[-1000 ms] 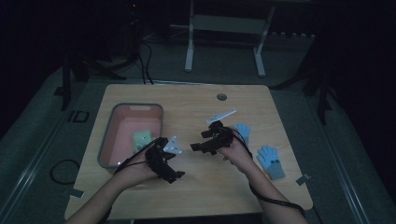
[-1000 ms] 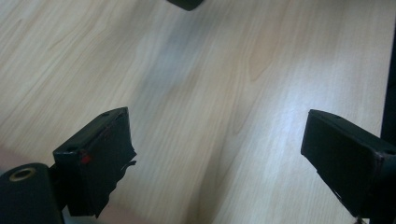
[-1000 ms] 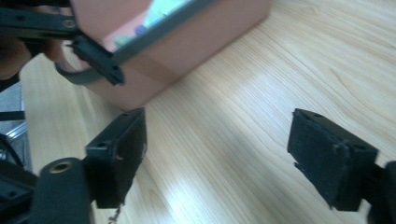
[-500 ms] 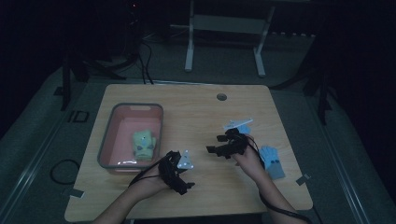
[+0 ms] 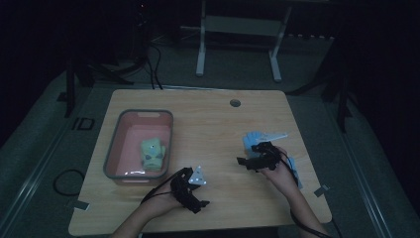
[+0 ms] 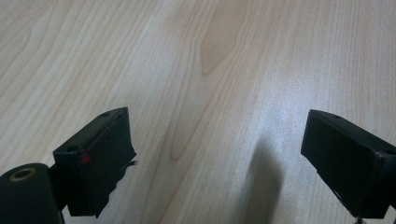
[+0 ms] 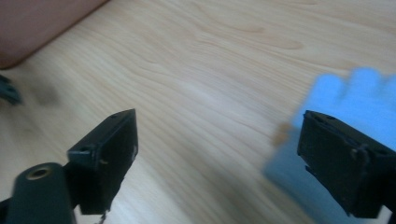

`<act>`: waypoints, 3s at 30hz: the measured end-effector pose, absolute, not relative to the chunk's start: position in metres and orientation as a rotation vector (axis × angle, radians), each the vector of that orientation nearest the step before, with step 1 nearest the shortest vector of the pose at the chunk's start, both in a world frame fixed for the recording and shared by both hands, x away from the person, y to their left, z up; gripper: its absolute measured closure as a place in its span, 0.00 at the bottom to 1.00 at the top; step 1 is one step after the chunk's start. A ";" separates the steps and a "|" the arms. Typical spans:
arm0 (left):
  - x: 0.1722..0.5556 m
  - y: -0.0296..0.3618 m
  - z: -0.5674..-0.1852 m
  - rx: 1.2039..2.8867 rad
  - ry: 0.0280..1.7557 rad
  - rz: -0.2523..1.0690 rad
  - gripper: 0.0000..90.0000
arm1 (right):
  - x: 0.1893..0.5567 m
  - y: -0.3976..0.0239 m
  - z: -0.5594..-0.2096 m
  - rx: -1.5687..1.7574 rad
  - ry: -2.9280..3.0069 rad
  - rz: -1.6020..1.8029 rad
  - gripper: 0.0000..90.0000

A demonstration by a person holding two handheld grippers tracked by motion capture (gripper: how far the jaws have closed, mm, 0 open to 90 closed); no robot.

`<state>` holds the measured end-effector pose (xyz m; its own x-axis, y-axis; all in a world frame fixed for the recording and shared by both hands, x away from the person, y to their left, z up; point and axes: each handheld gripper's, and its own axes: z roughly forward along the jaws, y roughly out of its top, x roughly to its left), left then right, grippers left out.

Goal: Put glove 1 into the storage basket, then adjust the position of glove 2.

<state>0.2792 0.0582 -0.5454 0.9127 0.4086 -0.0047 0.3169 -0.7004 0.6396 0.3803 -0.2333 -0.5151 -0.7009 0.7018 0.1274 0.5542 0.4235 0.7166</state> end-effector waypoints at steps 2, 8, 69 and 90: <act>0.279 0.060 -0.547 2.388 0.524 0.183 0.10 | 0.379 -0.240 -0.516 1.094 2.479 1.116 0.15; 0.276 0.061 -0.552 2.372 0.542 0.184 0.10 | 0.383 -0.264 -0.513 1.129 2.371 1.021 0.45; 0.276 0.079 -0.559 2.227 0.551 0.213 0.10 | 0.366 -0.212 -0.482 0.989 2.473 1.133 0.93; 0.274 0.081 -0.559 2.202 0.544 0.215 0.10 | 0.335 -0.185 -0.528 1.027 2.504 0.995 0.91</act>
